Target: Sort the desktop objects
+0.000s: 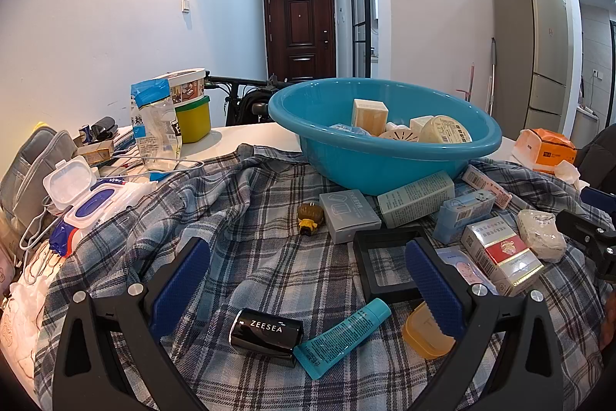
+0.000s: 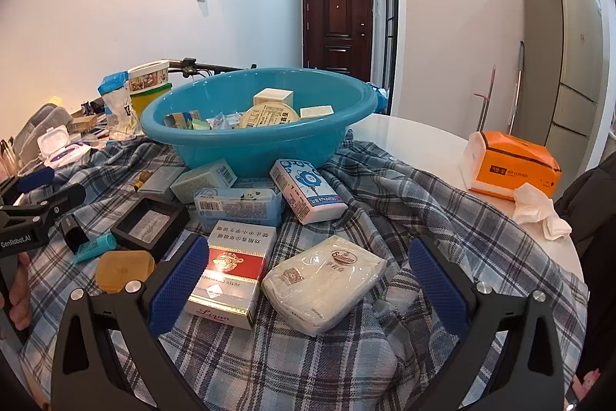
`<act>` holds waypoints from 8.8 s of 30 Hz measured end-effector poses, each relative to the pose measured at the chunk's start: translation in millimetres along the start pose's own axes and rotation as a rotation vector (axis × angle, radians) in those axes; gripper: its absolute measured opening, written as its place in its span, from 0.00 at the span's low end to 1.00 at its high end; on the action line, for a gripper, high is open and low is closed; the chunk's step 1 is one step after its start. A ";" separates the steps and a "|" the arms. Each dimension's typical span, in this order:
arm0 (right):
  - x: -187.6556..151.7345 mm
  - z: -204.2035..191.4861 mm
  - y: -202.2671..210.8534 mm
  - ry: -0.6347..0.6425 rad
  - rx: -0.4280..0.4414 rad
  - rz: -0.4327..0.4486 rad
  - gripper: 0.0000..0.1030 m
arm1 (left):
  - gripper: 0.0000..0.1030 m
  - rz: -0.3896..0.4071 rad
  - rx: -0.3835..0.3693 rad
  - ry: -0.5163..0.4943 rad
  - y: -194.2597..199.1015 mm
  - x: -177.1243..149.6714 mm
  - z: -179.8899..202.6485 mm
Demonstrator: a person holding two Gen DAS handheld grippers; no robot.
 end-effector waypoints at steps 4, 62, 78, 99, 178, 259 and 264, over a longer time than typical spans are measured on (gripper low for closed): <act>-0.5 -2.0 -0.2 0.006 0.005 -0.002 1.00 | 1.00 0.001 0.000 -0.001 0.0 0.0 0.1; -1.1 -7.5 -10.6 0.034 0.035 -0.062 1.00 | 1.00 -0.024 0.000 0.013 -4.4 -1.3 -3.2; 0.7 -0.9 -6.1 -0.008 0.031 -0.031 1.00 | 1.00 -0.109 -0.179 0.023 -2.1 -6.3 -22.0; 0.4 -12.5 -15.8 0.048 0.047 -0.073 1.00 | 0.57 -0.284 -0.119 -0.121 0.0 -32.4 -34.8; 0.7 27.2 -57.0 0.157 0.105 -0.190 0.82 | 0.42 -0.134 -0.141 -0.085 25.0 -23.6 -35.2; 144.5 -50.3 -88.1 0.002 0.040 0.223 0.82 | 0.42 0.066 -0.119 -0.036 -108.1 131.4 27.0; 143.6 -43.9 -91.8 -0.022 0.052 0.206 0.82 | 0.42 0.062 -0.099 -0.063 -110.0 130.6 29.1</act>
Point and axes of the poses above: each gripper's, at about its wrist camera, not at the fingertips, and y roughly against the way its jaws point, z to its right, x to its top, the point moved 1 cm from there along -y, roughly the way its jaws point, and after that the axes turned 11 degrees about -x, right-handed, at the moved point
